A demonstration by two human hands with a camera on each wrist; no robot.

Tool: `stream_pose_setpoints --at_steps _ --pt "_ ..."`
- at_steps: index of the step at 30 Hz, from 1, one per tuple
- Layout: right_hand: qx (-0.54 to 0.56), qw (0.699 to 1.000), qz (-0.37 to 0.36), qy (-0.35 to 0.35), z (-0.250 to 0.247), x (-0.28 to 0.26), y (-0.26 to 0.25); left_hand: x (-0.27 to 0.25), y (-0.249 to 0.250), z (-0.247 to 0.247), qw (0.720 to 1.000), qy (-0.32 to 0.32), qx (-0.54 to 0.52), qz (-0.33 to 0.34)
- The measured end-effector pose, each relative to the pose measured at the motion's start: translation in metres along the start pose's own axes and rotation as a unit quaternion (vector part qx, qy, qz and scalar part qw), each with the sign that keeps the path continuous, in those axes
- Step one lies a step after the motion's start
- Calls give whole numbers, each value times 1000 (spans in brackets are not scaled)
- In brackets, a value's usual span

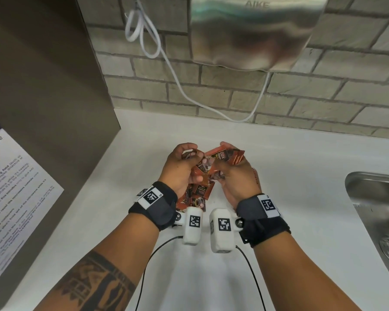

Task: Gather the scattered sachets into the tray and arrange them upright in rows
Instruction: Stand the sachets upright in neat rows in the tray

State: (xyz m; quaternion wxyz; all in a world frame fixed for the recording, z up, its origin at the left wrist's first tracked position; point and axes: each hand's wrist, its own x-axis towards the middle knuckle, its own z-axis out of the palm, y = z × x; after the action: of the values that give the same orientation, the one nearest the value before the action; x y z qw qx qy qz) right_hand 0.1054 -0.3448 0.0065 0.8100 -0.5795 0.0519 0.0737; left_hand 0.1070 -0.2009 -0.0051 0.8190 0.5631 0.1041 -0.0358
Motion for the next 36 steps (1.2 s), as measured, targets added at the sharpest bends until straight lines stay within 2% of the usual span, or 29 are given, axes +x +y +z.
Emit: stream_pose_setpoints --at_steps 5,9,11,13,15,17,19,21,24,26,31,34,36 --pt "43 998 -28 40 -5 9 -4 0 -1 0 997 -45 61 -10" --pt "92 995 -17 36 -12 9 -11 7 3 -7 998 21 56 -16" --pt "76 996 -7 37 -14 8 -9 9 5 -13 998 55 30 -20" --pt "24 999 13 22 -13 4 -3 7 8 -16 998 58 -27 -24" --pt "-6 999 47 -12 -9 -1 2 3 11 -13 997 32 -61 -23" --pt "3 996 73 -41 -5 -3 4 -1 10 -7 999 7 -38 -18" --pt "13 995 79 -56 -3 -3 3 -6 10 -2 1000 11 16 -15" --pt "22 994 85 -67 -4 -2 1 -6 9 1 996 44 79 18" --pt "38 991 101 -83 -5 -3 2 -2 6 3 976 111 160 102" --pt "45 989 105 -98 -1 -5 1 -1 5 3 965 123 189 131" --pt "92 984 137 -66 -7 1 -6 1 10 -4 942 62 289 162" --pt "112 977 161 -83 -20 4 -8 -4 20 -10 893 -29 407 188" --pt "93 977 166 -92 -22 4 -8 -9 26 -11 856 -136 449 218"
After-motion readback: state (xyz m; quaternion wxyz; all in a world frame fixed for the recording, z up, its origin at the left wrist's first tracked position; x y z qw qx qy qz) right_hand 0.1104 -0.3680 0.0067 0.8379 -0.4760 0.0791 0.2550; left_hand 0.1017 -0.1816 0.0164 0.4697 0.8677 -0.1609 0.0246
